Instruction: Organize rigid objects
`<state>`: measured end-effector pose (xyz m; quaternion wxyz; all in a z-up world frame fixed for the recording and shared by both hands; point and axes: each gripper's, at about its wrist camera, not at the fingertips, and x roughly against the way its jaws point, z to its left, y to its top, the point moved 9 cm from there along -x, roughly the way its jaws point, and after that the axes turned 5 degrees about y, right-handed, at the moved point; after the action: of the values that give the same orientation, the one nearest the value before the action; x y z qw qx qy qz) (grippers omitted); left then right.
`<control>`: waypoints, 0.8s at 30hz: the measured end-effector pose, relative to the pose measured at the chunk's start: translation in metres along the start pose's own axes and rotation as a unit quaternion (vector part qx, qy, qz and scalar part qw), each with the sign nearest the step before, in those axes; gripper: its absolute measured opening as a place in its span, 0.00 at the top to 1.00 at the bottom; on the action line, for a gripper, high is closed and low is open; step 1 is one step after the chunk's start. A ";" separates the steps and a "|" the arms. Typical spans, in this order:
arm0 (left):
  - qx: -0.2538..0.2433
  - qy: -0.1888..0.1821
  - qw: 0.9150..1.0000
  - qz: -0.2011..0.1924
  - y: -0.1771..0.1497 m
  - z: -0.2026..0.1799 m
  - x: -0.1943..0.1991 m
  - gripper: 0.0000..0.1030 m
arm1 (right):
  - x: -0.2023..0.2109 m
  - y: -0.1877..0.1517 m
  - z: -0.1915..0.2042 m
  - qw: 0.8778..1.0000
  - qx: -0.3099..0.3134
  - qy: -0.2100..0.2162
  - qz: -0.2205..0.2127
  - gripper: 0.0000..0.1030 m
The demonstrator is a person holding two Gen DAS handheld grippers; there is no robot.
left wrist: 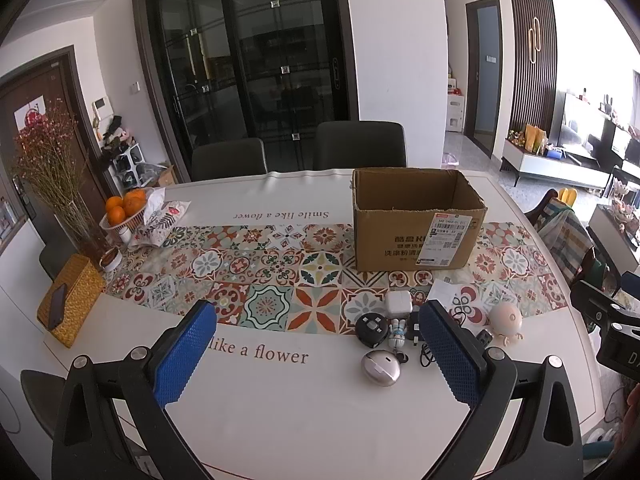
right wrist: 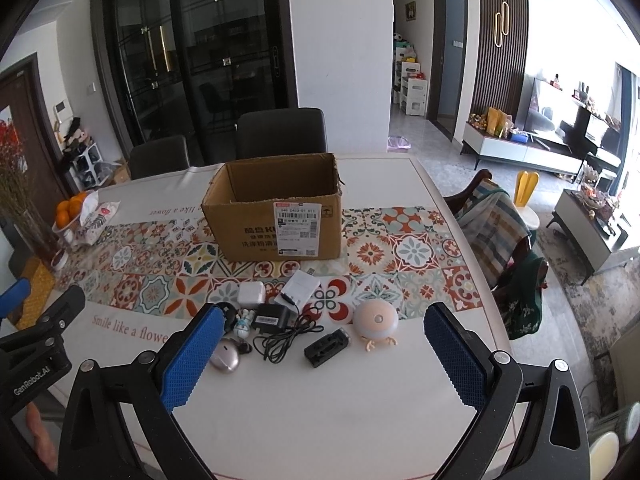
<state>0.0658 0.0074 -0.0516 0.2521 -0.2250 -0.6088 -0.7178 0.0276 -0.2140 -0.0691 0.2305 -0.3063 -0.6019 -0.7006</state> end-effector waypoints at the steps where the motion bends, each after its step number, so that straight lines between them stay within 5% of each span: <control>1: 0.000 0.000 1.000 0.000 -0.001 0.000 0.000 0.00 | 0.000 0.000 0.000 1.000 0.000 0.000 0.000 0.02; 12: 0.000 0.002 1.000 0.010 -0.005 -0.004 -0.003 0.00 | -0.007 0.000 -0.007 1.000 0.001 0.003 0.004 0.02; 24: 0.011 -0.007 0.993 0.119 -0.053 -0.035 -0.044 0.00 | -0.045 -0.027 -0.017 0.996 0.002 0.036 0.080 0.02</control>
<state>0.0658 -0.0167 -0.1248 0.3340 -0.2983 -0.5876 -0.6739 0.0380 -0.2285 -0.1215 0.3076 -0.3275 -0.5686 -0.6891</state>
